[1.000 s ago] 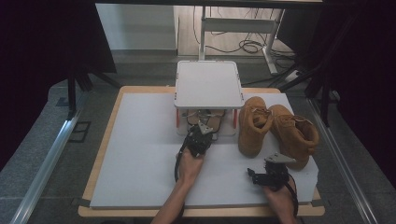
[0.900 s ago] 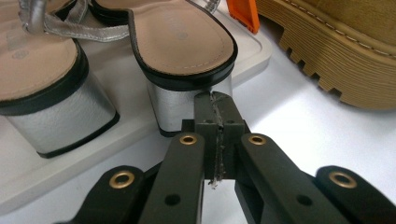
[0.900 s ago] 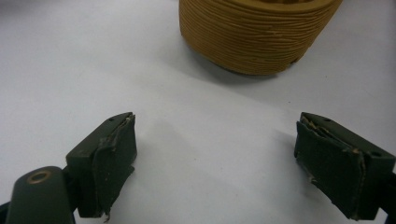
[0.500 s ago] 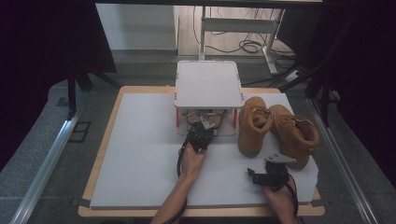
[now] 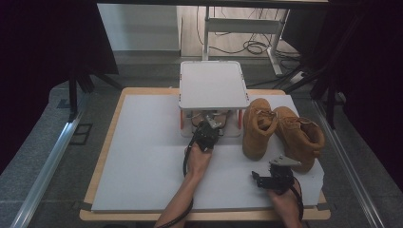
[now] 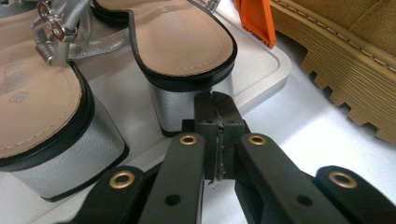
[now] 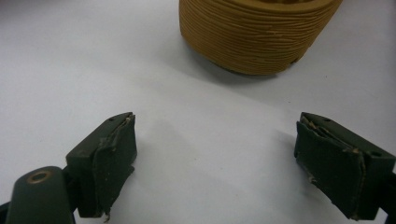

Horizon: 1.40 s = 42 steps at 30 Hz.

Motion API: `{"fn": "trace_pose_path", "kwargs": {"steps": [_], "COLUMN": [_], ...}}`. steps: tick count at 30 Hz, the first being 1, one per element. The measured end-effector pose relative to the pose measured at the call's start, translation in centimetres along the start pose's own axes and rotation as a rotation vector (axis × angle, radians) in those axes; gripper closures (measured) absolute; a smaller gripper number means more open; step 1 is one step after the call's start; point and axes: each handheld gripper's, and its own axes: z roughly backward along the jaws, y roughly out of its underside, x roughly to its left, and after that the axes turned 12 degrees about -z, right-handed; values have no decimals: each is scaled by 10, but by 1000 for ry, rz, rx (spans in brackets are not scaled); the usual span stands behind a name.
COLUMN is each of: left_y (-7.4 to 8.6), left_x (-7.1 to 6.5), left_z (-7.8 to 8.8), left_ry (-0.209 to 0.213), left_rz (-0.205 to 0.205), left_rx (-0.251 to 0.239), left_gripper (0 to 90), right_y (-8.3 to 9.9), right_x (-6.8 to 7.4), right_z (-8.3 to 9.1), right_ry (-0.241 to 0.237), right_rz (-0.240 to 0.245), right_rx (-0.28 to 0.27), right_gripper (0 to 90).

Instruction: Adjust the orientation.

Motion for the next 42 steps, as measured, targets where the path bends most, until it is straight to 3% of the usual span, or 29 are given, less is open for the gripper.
{"fn": "trace_pose_path", "kwargs": {"steps": [20,33,42], "left_y": [-6,-4,-9], "left_x": [-6,-1,-5], "left_z": [-7,-6,-11], "left_ry": [20,19,28], "left_rz": [11,25,9], "left_rx": [-13,-15,-15], "left_gripper": [888,895,893], "right_y": [0,0,0], "right_x": [0,0,0], "right_z": [0,0,0], "right_ry": [0,0,0], "right_rz": [1,-1,0], "right_rx": [0,0,0], "right_gripper": [129,129,129]}}
